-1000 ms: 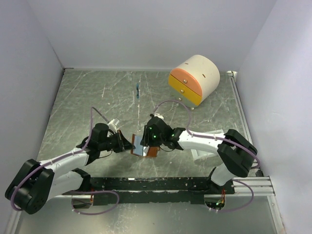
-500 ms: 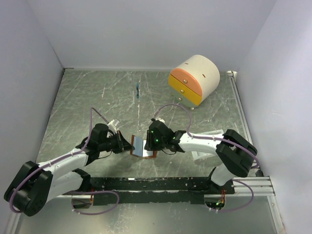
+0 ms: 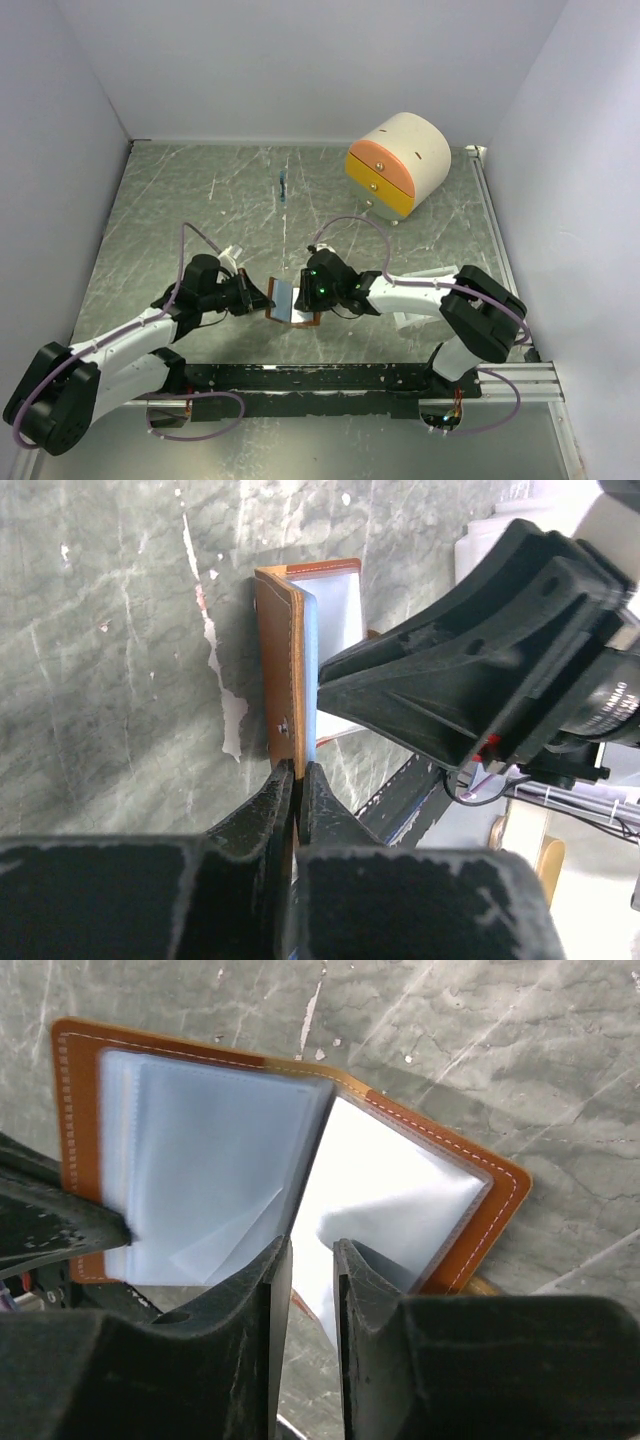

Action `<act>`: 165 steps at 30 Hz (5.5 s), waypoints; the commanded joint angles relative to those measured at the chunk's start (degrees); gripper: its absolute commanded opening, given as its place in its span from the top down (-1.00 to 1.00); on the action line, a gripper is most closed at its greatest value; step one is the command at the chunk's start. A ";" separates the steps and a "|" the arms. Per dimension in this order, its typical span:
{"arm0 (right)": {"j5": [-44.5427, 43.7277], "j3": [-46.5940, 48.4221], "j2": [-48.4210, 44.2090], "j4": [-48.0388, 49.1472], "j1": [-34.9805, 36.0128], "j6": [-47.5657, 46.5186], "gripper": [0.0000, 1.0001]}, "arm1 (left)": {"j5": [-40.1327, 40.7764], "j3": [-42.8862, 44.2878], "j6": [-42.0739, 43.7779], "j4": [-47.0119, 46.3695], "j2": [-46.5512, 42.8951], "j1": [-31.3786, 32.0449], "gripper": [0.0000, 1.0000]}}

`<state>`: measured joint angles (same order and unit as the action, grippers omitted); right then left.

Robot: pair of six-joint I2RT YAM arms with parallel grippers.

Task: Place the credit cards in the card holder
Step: Open the card holder at the center of the board.

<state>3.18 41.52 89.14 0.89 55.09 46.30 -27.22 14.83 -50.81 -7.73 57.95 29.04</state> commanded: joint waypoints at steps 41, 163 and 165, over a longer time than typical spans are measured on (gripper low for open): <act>-0.38 2.02 4.21 1.79 0.37 -1.07 0.64 | 1.81 5.33 3.33 0.19 4.91 0.32 0.10; -14.61 12.29 4.24 -12.39 12.50 -0.30 0.74 | 6.44 2.39 1.76 8.15 -4.98 0.32 0.86; -14.95 12.10 3.15 -12.44 12.50 0.32 0.73 | 6.46 2.43 1.84 8.32 -4.87 0.30 0.86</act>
<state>-9.41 53.76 94.43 -10.15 67.31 45.45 -21.17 16.01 -49.71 0.34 53.56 29.06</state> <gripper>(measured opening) 0.134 0.086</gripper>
